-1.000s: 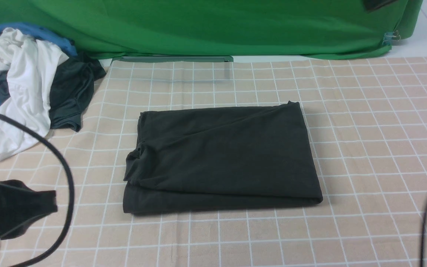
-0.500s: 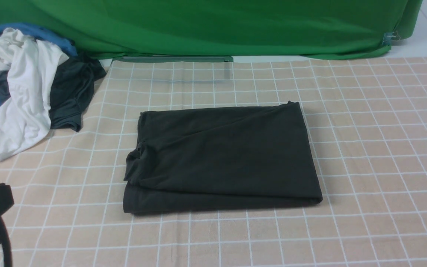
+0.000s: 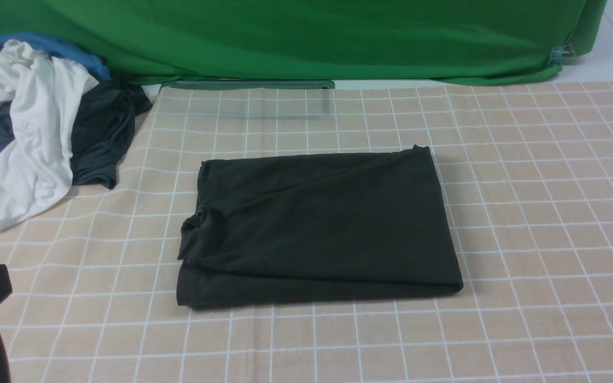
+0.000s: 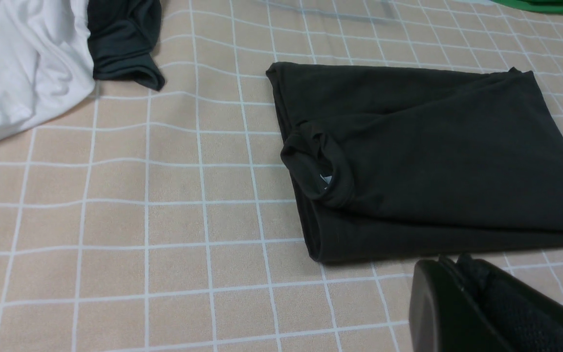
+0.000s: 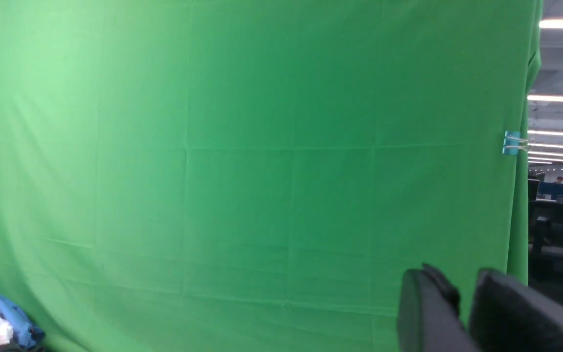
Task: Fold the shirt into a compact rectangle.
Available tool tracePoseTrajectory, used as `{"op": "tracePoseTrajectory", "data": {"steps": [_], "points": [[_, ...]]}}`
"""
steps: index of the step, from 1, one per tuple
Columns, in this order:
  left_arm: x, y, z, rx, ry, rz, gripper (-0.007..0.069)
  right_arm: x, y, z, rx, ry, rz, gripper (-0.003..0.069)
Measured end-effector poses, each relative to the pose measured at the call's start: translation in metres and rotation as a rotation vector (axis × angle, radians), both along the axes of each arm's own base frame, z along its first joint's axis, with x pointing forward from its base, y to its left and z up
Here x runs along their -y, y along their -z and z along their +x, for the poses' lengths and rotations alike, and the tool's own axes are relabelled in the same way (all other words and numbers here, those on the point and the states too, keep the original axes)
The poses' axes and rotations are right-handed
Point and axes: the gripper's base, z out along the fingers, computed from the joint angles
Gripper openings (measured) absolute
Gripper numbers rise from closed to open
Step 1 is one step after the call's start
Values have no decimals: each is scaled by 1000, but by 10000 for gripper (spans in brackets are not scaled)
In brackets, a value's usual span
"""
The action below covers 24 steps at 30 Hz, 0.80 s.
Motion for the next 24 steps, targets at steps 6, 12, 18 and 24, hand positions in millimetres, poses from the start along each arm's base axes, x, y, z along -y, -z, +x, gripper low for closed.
{"op": "tracePoseTrajectory", "data": {"steps": [6,12,18,24], "points": [[0,0,0,0,0,1,19,0,0,0,1,1,-1,244],[0,0,0,0,0,1,19,0,0,0,1,1,-1,246],[-6,-1,0,129,10,132,19,0,0,0,2,1,-1,246],[-13,24,-10,476,-80,163,19,0,0,0,2,1,-1,246]]}}
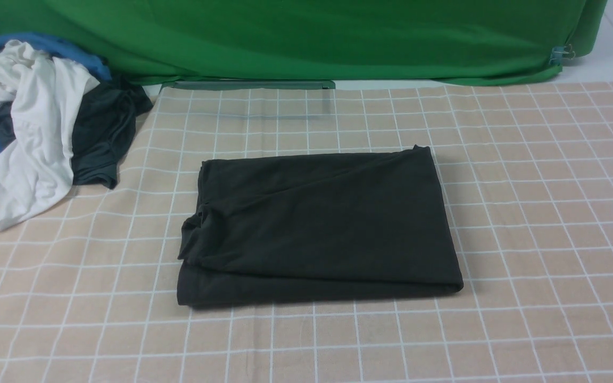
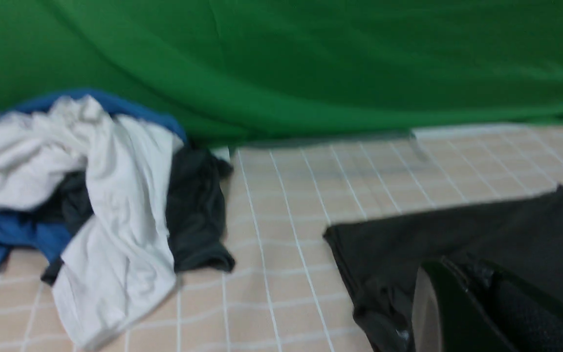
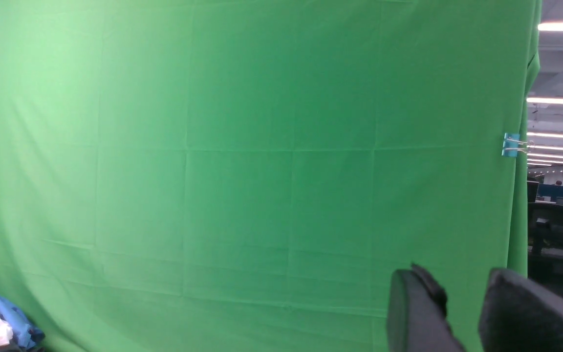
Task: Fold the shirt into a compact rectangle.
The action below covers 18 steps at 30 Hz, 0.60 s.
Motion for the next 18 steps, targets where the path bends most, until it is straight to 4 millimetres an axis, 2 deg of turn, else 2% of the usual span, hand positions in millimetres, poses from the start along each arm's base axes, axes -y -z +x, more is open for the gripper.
{"op": "tracePoseTrajectory", "data": {"steps": [3,8,11,18], "points": [[-4,33,-4,81,-60,2,19,0,0,0,0,0,0,246],[-6,96,-3,7,-94,18,19,0,0,0,0,0,0,246],[-6,113,-1,-45,-92,27,19,0,0,0,0,0,0,246],[-7,113,-1,-38,-94,41,19,0,1,0,-1,0,-1,246]]}}
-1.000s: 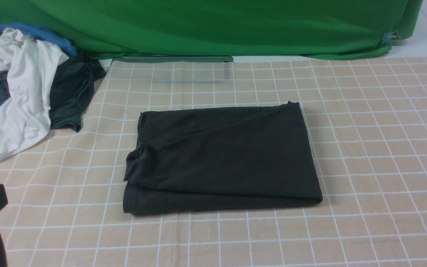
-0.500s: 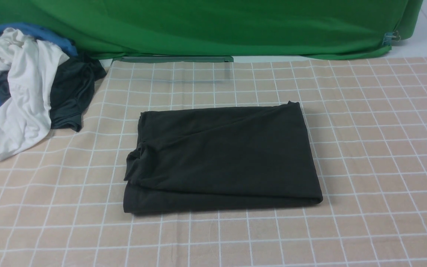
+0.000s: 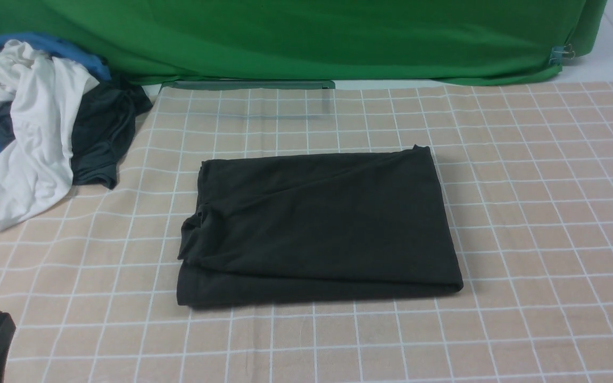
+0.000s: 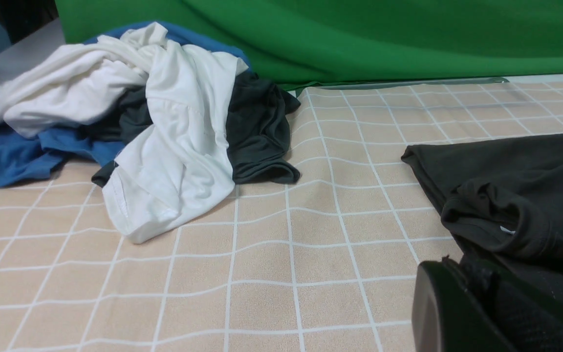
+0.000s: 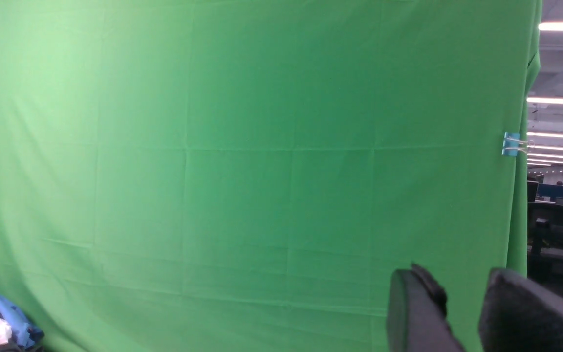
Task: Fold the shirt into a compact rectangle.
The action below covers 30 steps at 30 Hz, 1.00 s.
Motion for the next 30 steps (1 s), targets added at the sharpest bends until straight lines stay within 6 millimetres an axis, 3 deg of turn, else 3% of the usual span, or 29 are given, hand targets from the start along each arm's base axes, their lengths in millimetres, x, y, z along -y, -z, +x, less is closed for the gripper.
{"op": "tracePoseTrajectory", "data": {"steps": [18,23,30], "points": [[0,0,0,0,0,4,20,0,0,0,3,2,-4,246],[0,0,0,0,0,4,20,0,3,1,-14,35,-85,246],[0,0,0,0,0,4,20,4,42,12,-309,193,-189,246]]}}
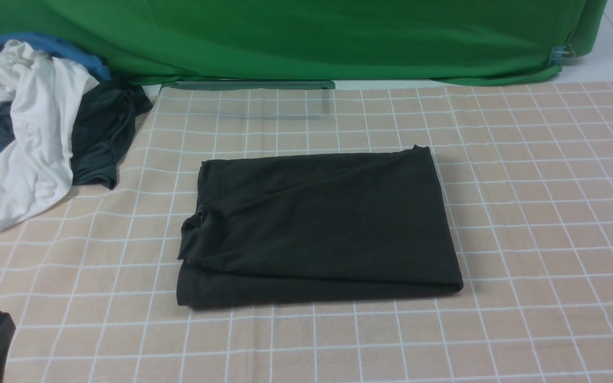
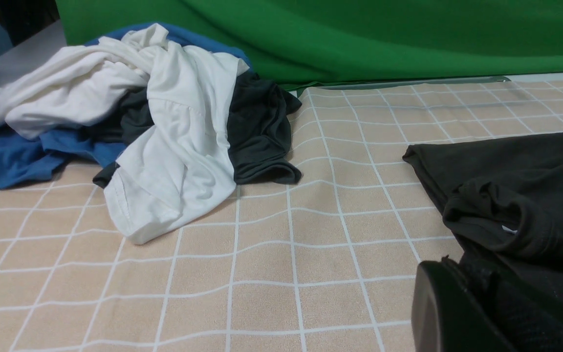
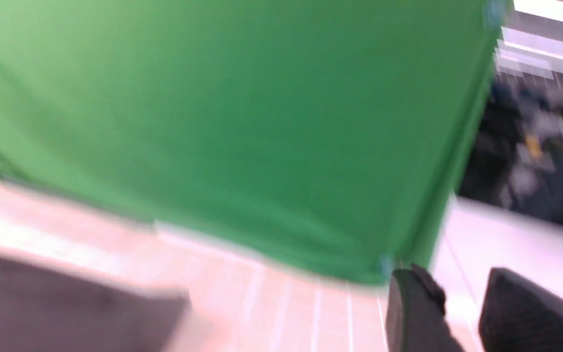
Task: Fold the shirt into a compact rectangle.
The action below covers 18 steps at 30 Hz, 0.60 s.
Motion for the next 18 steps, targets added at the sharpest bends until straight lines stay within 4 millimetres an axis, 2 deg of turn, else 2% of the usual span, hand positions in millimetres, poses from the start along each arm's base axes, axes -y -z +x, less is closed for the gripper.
{"op": "tracePoseTrajectory", "data": {"steps": [2,5,6,9,12,18], "points": [[0,0,0,0,0,0,20,1,11,3,-45,27,6,246],[0,0,0,0,0,0,20,4,47,10,-162,79,49,246],[0,0,0,0,0,0,20,5,64,12,-214,91,57,246],[0,0,0,0,0,0,20,5,98,10,-287,102,72,246],[0,0,0,1,0,1,20,5,107,7,-272,101,75,246],[0,0,0,1,0,1,20,5,105,6,-250,102,76,247]]}}
